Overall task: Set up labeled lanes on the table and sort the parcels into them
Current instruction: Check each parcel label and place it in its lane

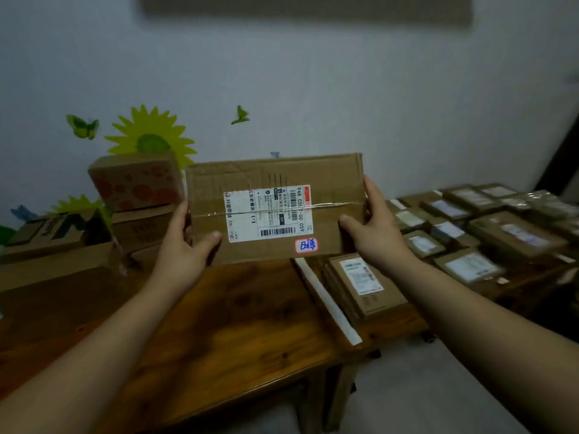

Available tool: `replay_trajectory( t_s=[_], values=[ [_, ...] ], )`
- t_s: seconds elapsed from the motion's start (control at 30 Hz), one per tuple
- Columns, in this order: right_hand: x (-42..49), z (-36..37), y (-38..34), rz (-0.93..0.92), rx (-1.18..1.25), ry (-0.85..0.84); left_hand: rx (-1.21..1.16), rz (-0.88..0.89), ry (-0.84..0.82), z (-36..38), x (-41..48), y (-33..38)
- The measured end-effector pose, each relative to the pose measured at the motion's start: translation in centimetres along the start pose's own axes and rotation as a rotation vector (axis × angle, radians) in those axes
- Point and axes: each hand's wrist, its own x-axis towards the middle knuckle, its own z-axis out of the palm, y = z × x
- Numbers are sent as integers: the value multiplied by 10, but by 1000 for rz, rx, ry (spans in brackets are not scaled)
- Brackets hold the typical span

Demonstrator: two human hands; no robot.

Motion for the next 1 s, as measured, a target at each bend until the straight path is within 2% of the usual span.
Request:
replay_trajectory(
  t_s=[0.17, 0.4, 0.7, 1.0],
  values=[
    [19, -87, 11, -77, 55, 59, -90, 127, -7, 74, 3, 47],
    [39, -176, 29, -97, -6, 157, -141, 180, -72, 158, 11, 81],
    [74, -233, 71, 16, -6, 222, -154, 127, -121, 254, 41, 97],
    [174, -274, 118, 90, -34, 184, -224, 85, -253, 357, 137, 76]
  ],
)
